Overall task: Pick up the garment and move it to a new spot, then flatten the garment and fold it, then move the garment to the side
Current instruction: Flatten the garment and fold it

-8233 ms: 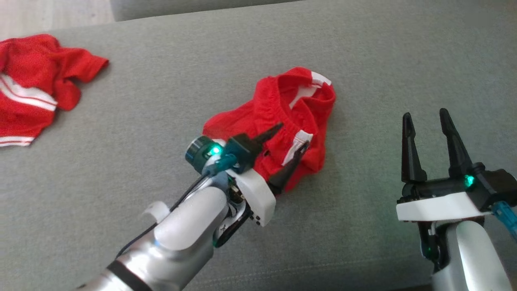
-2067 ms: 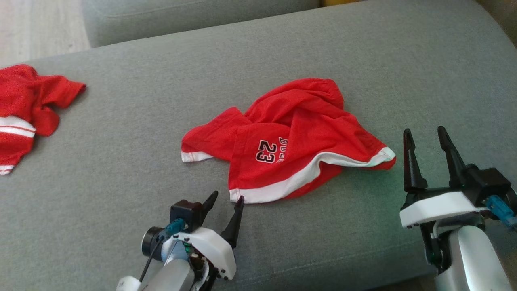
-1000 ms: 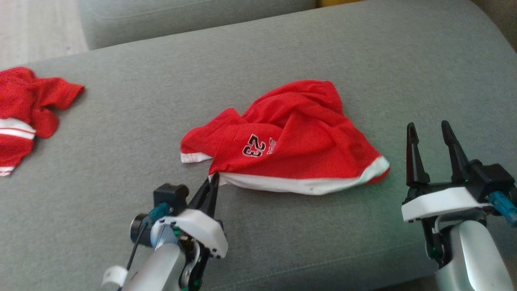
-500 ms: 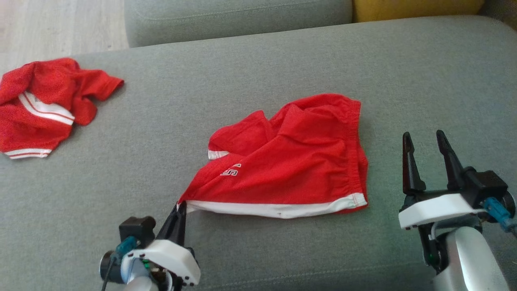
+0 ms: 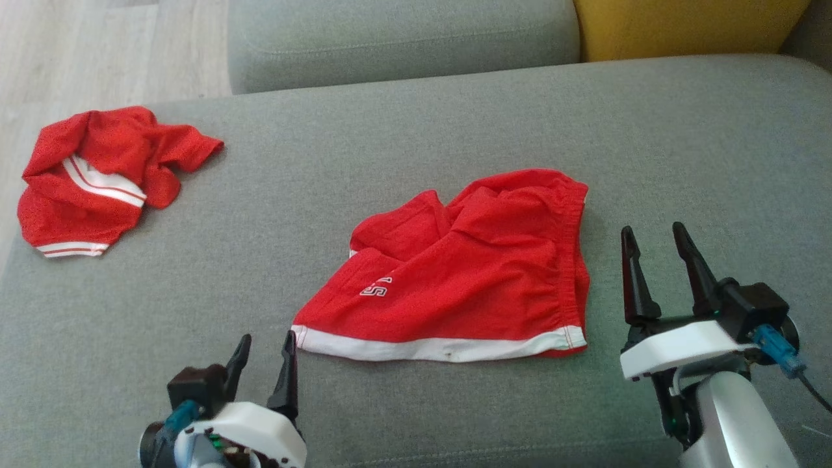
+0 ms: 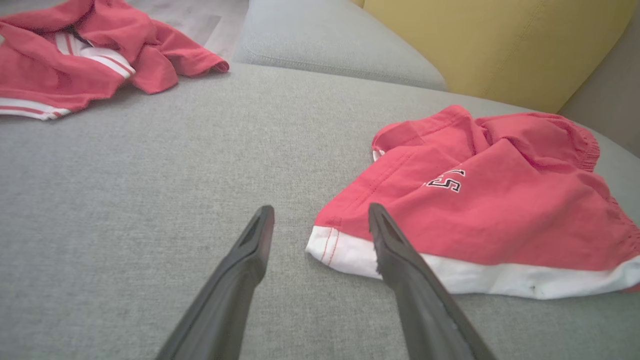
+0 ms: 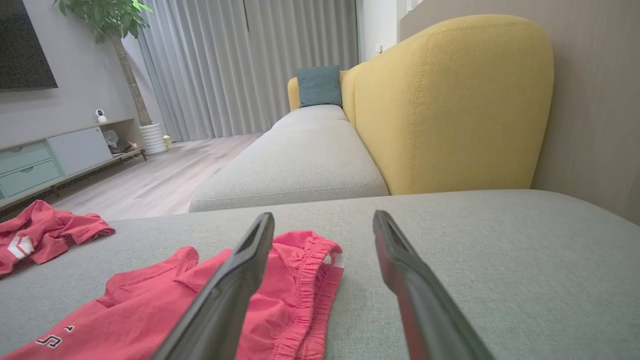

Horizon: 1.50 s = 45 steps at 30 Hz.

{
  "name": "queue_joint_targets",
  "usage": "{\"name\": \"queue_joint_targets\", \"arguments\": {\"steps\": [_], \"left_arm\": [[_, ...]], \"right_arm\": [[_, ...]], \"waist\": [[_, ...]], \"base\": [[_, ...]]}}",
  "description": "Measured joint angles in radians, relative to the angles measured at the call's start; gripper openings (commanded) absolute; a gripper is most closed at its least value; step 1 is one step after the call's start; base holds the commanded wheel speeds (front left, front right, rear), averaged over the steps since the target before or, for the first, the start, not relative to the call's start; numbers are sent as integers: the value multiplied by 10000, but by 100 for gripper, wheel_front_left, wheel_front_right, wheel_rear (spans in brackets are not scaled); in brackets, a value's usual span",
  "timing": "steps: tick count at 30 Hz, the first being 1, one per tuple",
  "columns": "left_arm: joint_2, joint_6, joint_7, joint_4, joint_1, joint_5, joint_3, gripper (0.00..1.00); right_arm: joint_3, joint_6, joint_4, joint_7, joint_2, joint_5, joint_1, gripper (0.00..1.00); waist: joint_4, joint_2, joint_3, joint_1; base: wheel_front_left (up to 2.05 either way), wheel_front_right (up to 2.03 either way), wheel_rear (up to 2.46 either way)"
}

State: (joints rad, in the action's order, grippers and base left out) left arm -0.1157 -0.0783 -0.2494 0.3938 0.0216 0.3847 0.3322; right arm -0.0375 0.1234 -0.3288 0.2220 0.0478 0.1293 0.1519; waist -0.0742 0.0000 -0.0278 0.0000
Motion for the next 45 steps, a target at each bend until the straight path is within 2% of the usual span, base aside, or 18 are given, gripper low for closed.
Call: {"name": "queue_joint_targets", "arguments": {"steps": [14,23,45], "left_arm": [[171,-107,0,-2096,-857,-828,-1206,100],[336,-109,0,-2895,-1438,-1074,-1795,100],[571,0,0,-2874,-1827,-1371,-2159,100]], "right_arm": [[-140,0,58,261,0,192,-244,100],[-109,0,474,263,0,443,-807,100],[-451,0,196,263,0,481,-1005,100]], "waist": [[300,0,549,0],[420,0,673,0],[351,0,797,0]], "base": [[0,0,0],[0,0,0],[0,0,0]]}}
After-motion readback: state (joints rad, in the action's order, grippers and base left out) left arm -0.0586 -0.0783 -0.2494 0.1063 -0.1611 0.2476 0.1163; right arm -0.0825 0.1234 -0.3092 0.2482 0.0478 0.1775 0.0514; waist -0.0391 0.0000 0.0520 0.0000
